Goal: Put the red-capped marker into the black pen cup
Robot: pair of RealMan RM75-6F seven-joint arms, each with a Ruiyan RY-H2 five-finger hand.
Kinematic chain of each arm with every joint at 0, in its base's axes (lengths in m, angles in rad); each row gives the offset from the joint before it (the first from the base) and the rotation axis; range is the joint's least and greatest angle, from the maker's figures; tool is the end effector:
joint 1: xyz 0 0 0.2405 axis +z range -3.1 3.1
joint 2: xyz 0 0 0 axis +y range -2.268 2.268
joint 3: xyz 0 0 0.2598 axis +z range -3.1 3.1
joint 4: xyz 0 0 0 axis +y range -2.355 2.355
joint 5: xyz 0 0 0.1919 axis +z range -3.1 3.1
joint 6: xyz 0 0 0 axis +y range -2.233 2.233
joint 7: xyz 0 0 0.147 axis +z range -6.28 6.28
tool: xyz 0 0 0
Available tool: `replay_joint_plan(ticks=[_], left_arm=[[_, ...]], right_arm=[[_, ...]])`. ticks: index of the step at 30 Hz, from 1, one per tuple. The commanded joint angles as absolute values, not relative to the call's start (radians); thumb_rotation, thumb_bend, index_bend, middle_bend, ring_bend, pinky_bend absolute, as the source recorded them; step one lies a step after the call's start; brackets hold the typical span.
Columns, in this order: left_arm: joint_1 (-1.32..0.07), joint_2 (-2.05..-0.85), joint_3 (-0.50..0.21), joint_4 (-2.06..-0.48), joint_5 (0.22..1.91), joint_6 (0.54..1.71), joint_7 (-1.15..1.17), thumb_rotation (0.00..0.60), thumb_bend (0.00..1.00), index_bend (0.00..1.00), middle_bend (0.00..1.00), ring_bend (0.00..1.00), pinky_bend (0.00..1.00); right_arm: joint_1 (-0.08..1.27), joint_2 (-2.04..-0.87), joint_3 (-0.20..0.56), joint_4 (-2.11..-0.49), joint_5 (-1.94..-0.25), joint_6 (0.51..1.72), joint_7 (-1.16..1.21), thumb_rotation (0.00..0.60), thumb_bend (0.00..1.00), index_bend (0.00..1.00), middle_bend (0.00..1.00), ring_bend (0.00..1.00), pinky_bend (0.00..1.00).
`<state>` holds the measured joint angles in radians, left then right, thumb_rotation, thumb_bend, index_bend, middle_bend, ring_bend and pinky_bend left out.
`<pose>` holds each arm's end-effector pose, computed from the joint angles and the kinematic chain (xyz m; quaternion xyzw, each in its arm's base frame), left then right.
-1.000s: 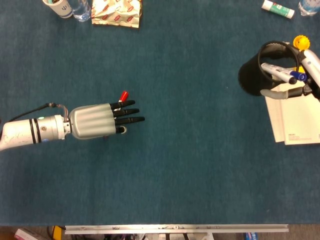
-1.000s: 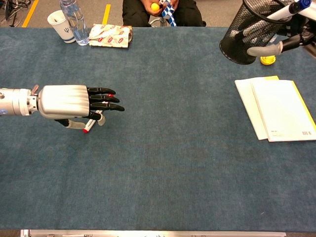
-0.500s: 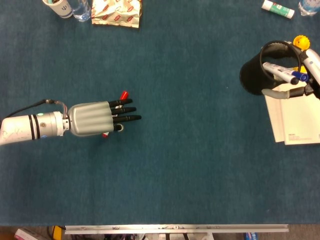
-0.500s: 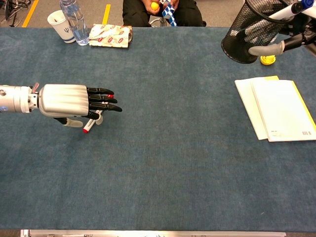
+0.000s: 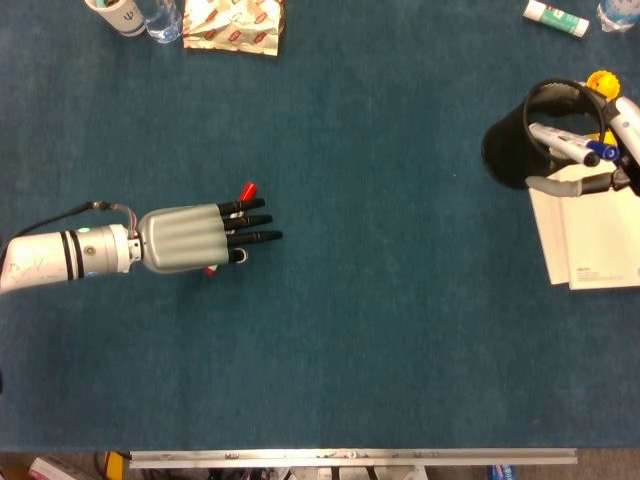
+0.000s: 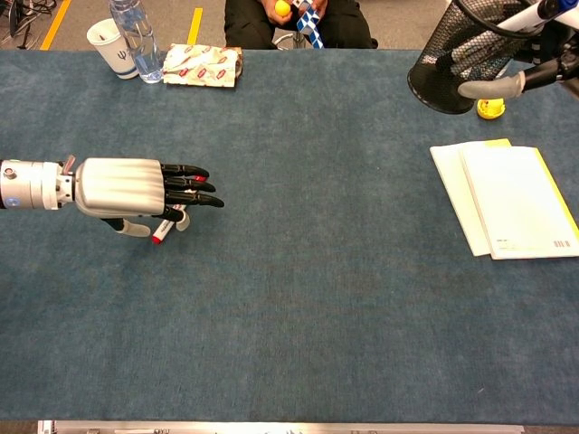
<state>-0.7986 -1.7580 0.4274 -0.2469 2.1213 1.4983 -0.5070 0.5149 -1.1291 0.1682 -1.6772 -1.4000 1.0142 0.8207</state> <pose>-0.2338 0.3295 -0.0026 -0.9495 0.0197 -0.2846 0.1310 -0.2080 -0.3090 0.1261 0.4987 -0.6405 0.5355 0.2329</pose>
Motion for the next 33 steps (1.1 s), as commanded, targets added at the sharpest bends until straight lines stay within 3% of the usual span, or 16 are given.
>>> replay_joint_plan(ticks=[1, 17, 33], left_arm=[[-0.798, -1.761, 0.43, -0.243, 2.116, 1.497, -0.511, 0.6, 0.25, 0.37, 0.0, 0.0, 0.01], [-0.799, -1.786, 0.445, -0.231, 2.091, 1.483, -0.525, 0.6, 0.25, 0.49, 0.0, 0.0, 0.01], [-0.813, -1.805, 0.451, -0.255, 2.074, 1.472, -0.52, 0.6, 0.25, 0.51, 0.0, 0.0, 0.01]], right_arm=[[0.514, -1.129, 0.17, -1.679, -1.399, 1.014, 0.817, 0.6, 0.31, 0.44, 0.39, 0.27, 0.25], [0.512, -1.13, 0.173, -1.68, -1.393, 1.004, 0.812, 0.6, 0.31, 0.44, 0.39, 0.27, 0.25], [0.501, -1.121, 0.172, -1.674, -1.402, 1.01, 0.827, 0.6, 0.31, 0.44, 0.39, 0.27, 0.25]])
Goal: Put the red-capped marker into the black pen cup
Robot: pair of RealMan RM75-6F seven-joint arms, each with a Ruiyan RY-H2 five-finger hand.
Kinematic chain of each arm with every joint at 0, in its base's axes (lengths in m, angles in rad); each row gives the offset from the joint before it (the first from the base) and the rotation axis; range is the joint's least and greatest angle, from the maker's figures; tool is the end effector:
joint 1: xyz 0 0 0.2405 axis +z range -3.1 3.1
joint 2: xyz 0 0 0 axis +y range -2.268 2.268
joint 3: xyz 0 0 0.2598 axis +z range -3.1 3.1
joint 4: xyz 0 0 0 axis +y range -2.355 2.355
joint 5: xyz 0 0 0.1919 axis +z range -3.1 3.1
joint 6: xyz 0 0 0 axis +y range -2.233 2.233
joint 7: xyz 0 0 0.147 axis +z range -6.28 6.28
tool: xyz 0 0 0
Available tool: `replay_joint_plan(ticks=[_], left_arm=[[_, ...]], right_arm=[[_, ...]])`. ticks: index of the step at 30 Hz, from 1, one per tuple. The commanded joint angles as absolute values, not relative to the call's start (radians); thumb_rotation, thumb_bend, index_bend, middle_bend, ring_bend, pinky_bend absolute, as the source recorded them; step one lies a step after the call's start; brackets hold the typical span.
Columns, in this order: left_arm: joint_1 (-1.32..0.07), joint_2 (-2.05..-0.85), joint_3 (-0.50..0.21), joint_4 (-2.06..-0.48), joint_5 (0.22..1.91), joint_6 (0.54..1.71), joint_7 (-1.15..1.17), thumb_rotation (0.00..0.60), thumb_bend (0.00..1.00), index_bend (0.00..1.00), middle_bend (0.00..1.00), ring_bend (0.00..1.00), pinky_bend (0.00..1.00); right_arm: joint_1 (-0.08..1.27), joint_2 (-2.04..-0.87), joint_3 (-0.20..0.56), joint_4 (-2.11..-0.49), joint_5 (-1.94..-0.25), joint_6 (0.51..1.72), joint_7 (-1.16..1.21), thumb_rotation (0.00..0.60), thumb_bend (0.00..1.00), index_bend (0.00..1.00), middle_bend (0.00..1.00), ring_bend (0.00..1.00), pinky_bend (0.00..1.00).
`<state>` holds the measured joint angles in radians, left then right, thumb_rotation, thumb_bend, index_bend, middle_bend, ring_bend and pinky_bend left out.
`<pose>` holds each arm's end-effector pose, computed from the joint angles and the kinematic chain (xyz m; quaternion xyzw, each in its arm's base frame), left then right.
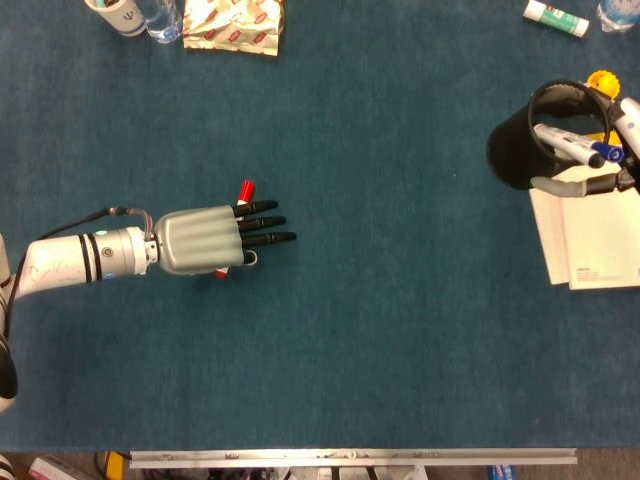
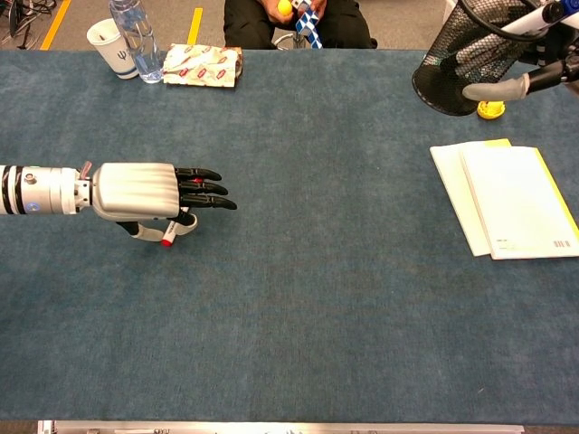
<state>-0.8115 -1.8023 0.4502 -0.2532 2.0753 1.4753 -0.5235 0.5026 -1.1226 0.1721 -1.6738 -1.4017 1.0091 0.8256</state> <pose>-0.2241 0.3278 -0.0203 -0.9465 0.0012 -0.2972 0.1256 -0.2125 -0.3076 0.1284 0.4956 -0.6425 0.5336 0.2383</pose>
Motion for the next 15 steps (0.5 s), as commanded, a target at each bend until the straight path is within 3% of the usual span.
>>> replay_joint_plan(ticks=[1, 15], left_arm=[[-0.813, -1.806, 0.451, -0.256, 2.074, 1.469, -0.518, 0.6, 0.25, 0.51, 0.0, 0.0, 0.01], [-0.816, -1.807, 0.452, -0.277, 2.06, 1.441, -0.495, 0.6, 0.25, 0.55, 0.0, 0.0, 0.01]], right_arm=[[0.5, -1.12, 0.171, -1.673, -1.403, 1.011, 0.828, 0.6, 0.31, 0.44, 0.39, 0.27, 0.25], [0.495, -1.118, 0.17, -1.669, -1.408, 1.012, 0.839, 0.6, 0.31, 0.44, 0.39, 0.28, 0.25]])
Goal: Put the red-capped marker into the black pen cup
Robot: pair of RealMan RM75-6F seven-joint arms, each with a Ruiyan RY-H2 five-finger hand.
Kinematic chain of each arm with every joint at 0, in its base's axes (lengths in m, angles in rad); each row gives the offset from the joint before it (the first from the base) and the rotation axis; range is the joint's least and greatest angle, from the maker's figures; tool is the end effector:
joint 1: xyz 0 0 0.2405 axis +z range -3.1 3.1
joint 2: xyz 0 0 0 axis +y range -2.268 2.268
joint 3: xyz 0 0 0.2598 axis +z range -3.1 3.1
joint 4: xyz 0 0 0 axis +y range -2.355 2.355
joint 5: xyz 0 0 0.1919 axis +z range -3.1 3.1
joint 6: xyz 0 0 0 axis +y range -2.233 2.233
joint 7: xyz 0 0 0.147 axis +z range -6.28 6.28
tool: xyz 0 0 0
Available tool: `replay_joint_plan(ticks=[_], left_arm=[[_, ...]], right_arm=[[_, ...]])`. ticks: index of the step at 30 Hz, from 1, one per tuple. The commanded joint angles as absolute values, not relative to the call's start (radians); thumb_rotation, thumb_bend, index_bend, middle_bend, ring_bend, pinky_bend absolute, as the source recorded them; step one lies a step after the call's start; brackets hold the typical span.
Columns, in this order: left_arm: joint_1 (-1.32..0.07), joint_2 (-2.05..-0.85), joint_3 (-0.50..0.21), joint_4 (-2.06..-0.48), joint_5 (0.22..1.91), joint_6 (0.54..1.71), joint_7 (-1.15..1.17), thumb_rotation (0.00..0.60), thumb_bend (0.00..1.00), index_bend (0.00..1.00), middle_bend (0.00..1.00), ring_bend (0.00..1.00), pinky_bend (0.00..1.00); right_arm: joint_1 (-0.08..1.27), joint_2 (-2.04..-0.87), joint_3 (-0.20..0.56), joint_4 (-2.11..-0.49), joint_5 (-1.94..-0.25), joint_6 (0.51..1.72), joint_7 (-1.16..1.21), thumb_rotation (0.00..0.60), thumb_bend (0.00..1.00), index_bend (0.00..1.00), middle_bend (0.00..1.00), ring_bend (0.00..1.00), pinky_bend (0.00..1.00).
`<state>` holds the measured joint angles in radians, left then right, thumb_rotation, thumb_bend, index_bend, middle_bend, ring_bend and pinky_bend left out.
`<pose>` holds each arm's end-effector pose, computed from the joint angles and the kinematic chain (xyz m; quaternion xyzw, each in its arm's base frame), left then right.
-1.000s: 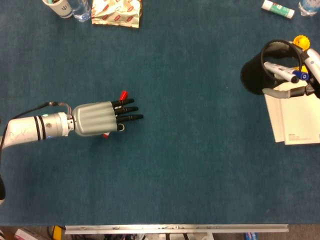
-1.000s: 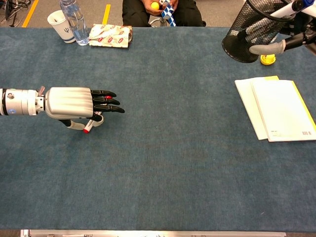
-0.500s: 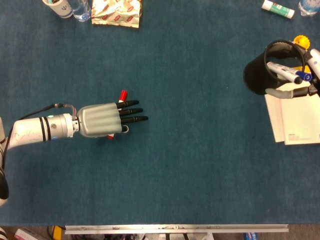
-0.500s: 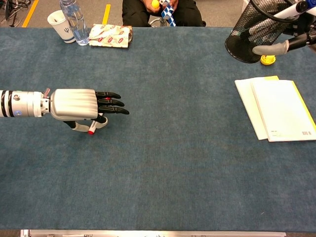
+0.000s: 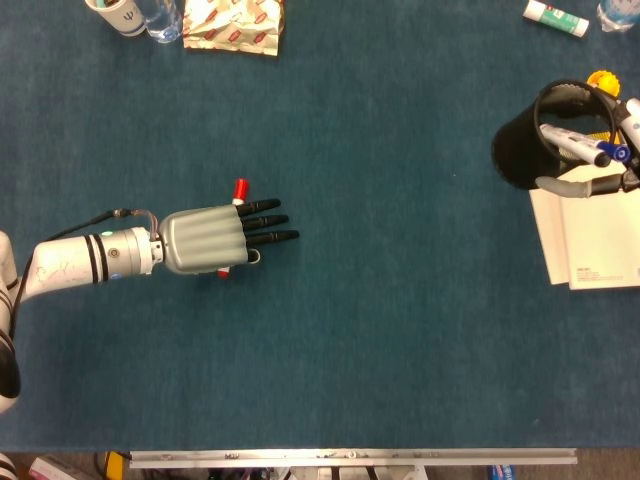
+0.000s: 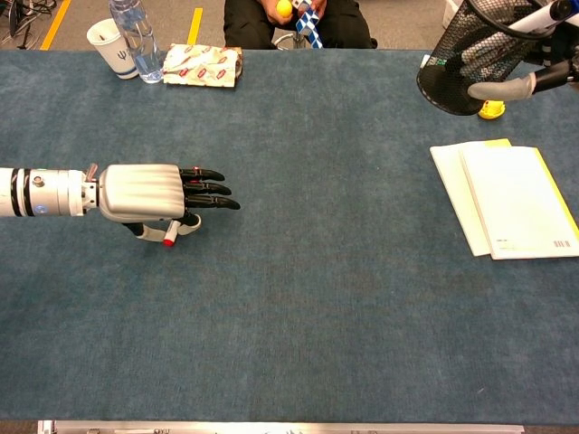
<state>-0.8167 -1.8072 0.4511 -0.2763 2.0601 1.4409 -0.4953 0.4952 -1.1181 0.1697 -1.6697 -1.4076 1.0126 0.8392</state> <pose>-0.2236 0.3285 -0.0260 -0.9470 0.0017 -0.2918 0.1345 -0.2157 -0.3062 0.1303 0.4924 -0.6443 0.5341 0.2393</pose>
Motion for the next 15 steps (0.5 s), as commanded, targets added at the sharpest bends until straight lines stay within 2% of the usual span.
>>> replay_joint_plan(ticks=[1, 15], left_arm=[[-0.816, -1.806, 0.453, -0.277, 2.06, 1.44, -0.495, 0.6, 0.25, 0.55, 0.01, 0.0, 0.01], [-0.817, -1.806, 0.453, -0.286, 2.053, 1.444, -0.508, 0.6, 0.25, 0.6, 0.04, 0.0, 0.01]], right_arm=[[0.496, -1.119, 0.17, -1.669, -1.408, 1.012, 0.839, 0.6, 0.31, 0.44, 0.39, 0.28, 0.25], [0.495, -1.119, 0.171, -1.67, -1.408, 1.013, 0.835, 0.6, 0.31, 0.45, 0.39, 0.28, 0.25]])
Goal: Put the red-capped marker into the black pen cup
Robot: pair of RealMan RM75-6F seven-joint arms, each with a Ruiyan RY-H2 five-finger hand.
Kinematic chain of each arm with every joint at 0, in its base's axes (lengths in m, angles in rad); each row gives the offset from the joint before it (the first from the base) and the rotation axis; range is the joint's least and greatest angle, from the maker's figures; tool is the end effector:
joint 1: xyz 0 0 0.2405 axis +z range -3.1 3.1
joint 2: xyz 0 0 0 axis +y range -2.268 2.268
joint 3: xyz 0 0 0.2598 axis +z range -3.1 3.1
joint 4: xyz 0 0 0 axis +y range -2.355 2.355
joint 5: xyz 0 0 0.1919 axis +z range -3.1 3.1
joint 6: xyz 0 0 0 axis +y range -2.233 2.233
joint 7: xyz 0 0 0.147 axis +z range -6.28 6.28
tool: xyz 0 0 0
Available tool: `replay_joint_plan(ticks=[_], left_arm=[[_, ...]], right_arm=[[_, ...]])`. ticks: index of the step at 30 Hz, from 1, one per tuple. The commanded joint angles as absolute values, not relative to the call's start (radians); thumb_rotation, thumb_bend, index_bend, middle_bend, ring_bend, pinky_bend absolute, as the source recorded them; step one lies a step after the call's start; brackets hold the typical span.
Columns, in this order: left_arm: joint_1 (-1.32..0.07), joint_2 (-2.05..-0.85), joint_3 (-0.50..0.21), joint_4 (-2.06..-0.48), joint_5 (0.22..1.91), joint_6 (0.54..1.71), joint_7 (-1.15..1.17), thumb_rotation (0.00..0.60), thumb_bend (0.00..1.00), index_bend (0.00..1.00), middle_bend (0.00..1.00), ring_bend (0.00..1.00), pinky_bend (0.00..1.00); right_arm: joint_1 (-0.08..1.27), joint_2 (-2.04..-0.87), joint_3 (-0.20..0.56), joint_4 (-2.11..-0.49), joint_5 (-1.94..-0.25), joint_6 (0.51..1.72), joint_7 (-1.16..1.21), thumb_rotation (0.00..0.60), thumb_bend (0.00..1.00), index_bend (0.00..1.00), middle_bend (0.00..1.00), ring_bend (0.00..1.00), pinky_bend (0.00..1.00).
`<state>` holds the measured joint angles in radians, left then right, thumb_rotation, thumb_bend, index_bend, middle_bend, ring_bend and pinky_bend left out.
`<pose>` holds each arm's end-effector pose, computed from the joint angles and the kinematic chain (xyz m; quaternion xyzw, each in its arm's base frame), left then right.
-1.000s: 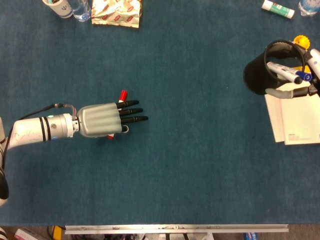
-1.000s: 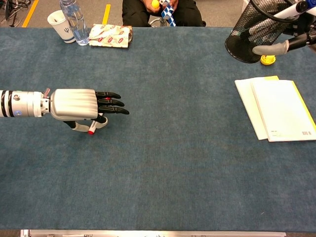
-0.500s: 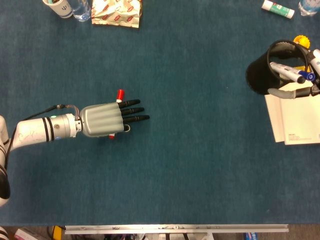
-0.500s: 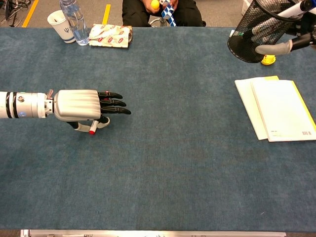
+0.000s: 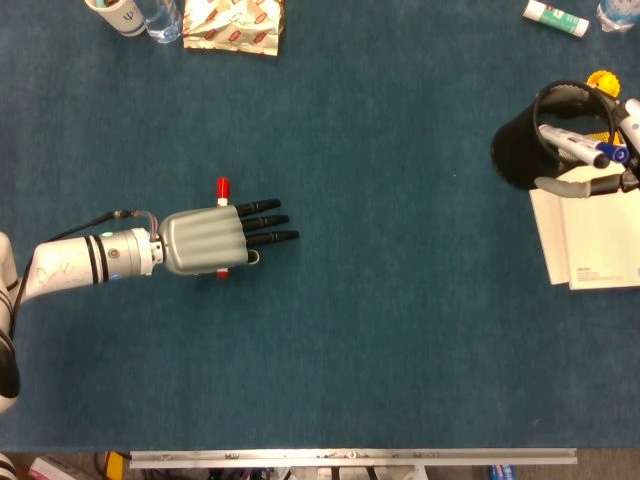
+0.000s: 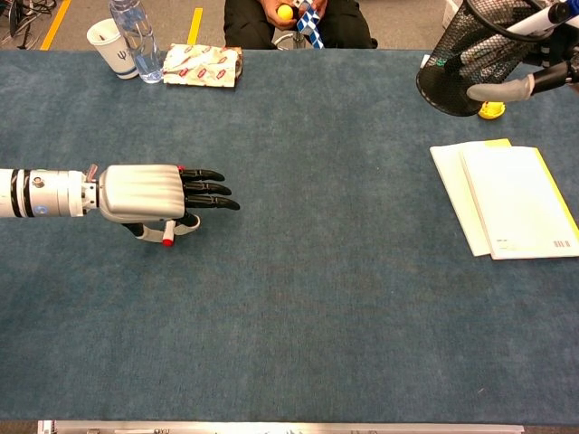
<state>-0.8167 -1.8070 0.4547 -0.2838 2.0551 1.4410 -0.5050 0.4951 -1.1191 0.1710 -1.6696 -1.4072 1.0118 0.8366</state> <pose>-0.2234 0.3274 -0.0268 -0.9466 -0.0060 -0.2941 0.1317 -0.2155 -0.3064 0.1301 0.4928 -0.6438 0.5340 0.2396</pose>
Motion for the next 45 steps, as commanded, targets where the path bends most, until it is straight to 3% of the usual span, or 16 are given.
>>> replay_joint_plan(ticks=[1, 12, 20, 37, 45], left_arm=[[-0.817, -1.803, 0.451, -0.289, 2.051, 1.448, -0.512, 0.6, 0.25, 0.6, 0.04, 0.0, 0.01], [-0.822, -1.718, 0.392, -0.405, 1.989, 1.501, -0.571, 0.6, 0.25, 0.61, 0.04, 0.0, 0.01], [-0.824, -1.597, 0.347, -0.627, 1.936, 1.501, -0.598, 0.6, 0.25, 0.61, 0.05, 0.0, 0.01], [-0.856, -1.33, 0.259, -1.148, 1.827, 1.391, -0.623, 0.6, 0.25, 0.61, 0.08, 0.0, 0.01], [-0.866, -1.245, 0.217, -1.288, 1.787, 1.337, -0.666, 0.6, 0.25, 0.61, 0.09, 0.0, 0.01]], right_arm=[[0.494, -1.118, 0.17, -1.672, -1.409, 1.013, 0.835, 0.6, 0.31, 0.45, 0.39, 0.28, 0.25], [0.508, -1.127, 0.166, -1.67, -1.429, 1.0, 0.836, 0.6, 0.31, 0.45, 0.4, 0.28, 0.25], [0.544, -1.16, 0.168, -1.652, -1.442, 0.965, 0.848, 0.6, 0.31, 0.45, 0.4, 0.28, 0.25], [0.675, -1.261, 0.186, -1.599, -1.436, 0.839, 0.785, 0.6, 0.31, 0.45, 0.4, 0.28, 0.25], [0.731, -1.318, 0.182, -1.577, -1.425, 0.792, 0.671, 0.6, 0.31, 0.45, 0.4, 0.28, 0.25]])
